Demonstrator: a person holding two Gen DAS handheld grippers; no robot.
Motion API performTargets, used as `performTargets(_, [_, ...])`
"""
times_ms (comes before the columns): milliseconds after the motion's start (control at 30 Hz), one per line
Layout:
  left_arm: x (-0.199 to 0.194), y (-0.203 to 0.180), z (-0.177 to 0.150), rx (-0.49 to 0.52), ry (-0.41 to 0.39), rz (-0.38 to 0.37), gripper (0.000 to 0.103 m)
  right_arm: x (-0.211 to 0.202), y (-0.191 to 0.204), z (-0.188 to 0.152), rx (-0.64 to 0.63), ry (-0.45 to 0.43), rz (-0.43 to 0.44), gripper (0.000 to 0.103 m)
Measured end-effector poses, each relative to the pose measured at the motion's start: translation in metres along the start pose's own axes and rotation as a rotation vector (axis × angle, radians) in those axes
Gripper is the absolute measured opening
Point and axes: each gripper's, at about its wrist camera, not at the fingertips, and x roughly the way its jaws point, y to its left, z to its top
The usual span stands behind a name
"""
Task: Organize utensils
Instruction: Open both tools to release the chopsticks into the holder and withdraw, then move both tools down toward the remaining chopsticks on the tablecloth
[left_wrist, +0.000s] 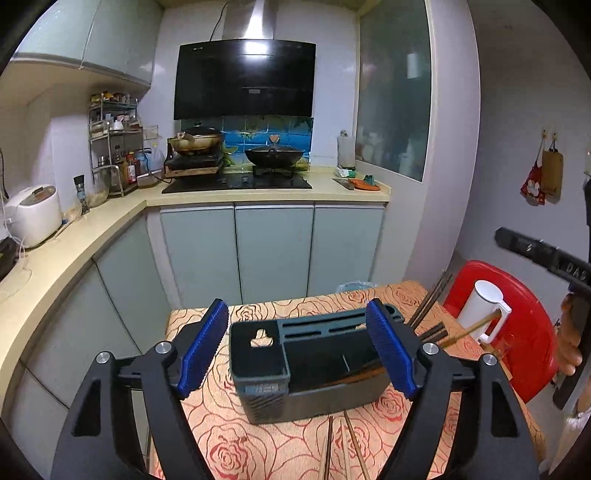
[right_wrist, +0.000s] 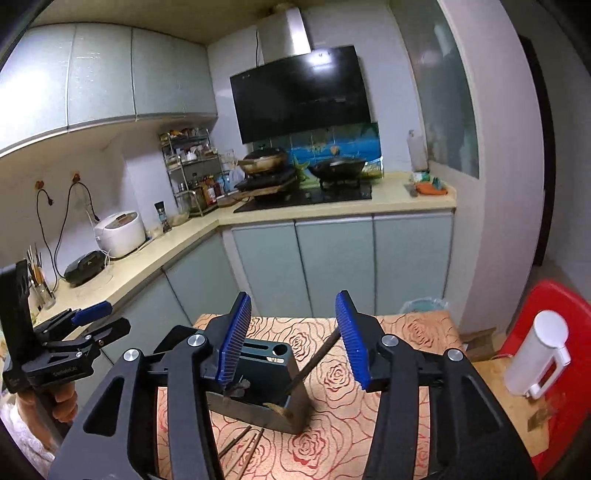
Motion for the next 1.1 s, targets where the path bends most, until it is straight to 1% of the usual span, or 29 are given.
performTargets(167, [-0.014,0.006,-0.024,-0.005,0.009,-0.004,0.076,-0.023,-0.001,-0.015,-0.022,-0.026,-0.009,0.047])
performTargets(367, [-0.03,0.013,-0.063,-0.021,0.045,-0.024,0.076,-0.035,-0.001,-0.05,-0.023,0.005,-0.001,0.047])
performTargets(700, [-0.045,0.018,-0.135,0.007,0.116,0.003,0.076,-0.041,0.013,-0.139,-0.07,0.113,-0.02,0.047])
performTargets(867, [-0.045,0.02,-0.176,0.004,0.165,0.016,0.076,-0.045,0.022,-0.182,-0.077,0.176,-0.01,0.047])
performTargets(1000, [-0.044,0.023,-0.208,-0.001,0.205,0.038,0.076,-0.045,0.034,-0.21,-0.083,0.224,0.009,0.047])
performTargets(1100, [-0.046,0.025,-0.225,0.008,0.224,0.064,0.076,-0.042,0.046,-0.226,-0.11,0.257,0.019,0.047])
